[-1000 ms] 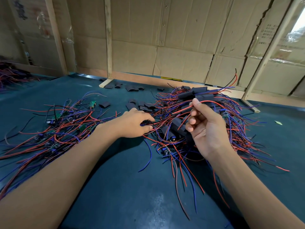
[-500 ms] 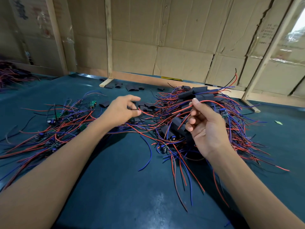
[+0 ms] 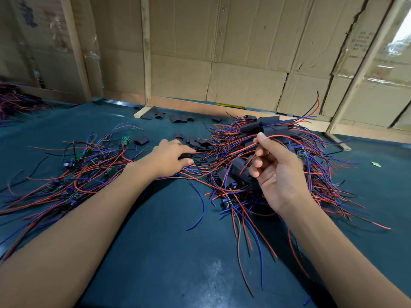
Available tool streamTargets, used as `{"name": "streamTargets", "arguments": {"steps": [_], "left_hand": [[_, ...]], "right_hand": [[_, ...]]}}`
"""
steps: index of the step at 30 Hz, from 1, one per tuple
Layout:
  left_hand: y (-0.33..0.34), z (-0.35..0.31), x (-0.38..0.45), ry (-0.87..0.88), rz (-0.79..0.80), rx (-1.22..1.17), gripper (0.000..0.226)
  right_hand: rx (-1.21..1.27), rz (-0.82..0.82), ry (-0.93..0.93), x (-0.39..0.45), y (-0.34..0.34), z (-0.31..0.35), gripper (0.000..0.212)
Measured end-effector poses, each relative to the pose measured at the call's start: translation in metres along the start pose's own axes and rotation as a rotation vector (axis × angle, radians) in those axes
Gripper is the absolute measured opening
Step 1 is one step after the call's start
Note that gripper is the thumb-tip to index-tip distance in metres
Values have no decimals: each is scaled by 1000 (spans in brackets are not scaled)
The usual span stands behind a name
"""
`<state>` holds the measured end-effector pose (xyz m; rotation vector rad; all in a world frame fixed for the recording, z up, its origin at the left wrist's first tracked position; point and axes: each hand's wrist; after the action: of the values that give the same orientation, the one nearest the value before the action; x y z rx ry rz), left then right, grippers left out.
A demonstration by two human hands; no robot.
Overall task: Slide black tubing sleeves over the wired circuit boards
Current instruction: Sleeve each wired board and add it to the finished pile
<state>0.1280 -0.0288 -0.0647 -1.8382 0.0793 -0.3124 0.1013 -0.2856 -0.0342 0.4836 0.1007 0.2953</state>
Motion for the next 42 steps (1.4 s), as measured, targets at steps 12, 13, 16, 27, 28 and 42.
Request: {"name": "streamTargets", "arguments": {"steps": [12, 13, 16, 27, 28, 42], "left_hand": [[-5, 4, 2, -87, -237, -64, 17], [-6, 8, 2, -129, -317, -57, 18], [-9, 21, 4, -231, -416, -63, 22], [-14, 33, 50, -334, -45, -68, 61], [-14, 34, 57, -310, -51, -77, 68], [-10, 38, 52, 113, 54, -7, 36]], "right_hand": [[4, -11, 1, 1, 0, 0, 10], [2, -12, 1, 1, 0, 1, 11], [2, -9, 2, 0, 1, 0, 10], [0, -4, -3, 1, 2, -2, 18], [-2, -3, -2, 2, 2, -2, 19], [-26, -21, -5, 2, 6, -5, 35]]}}
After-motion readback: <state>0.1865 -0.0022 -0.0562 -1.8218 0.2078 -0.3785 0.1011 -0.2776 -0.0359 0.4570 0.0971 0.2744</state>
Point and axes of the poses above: each hand's wrist, its own x-axis towards the middle knuckle, its own y-axis out of the palm, z = x × y, and after that the axes turned 13 degrees about y, right-handed
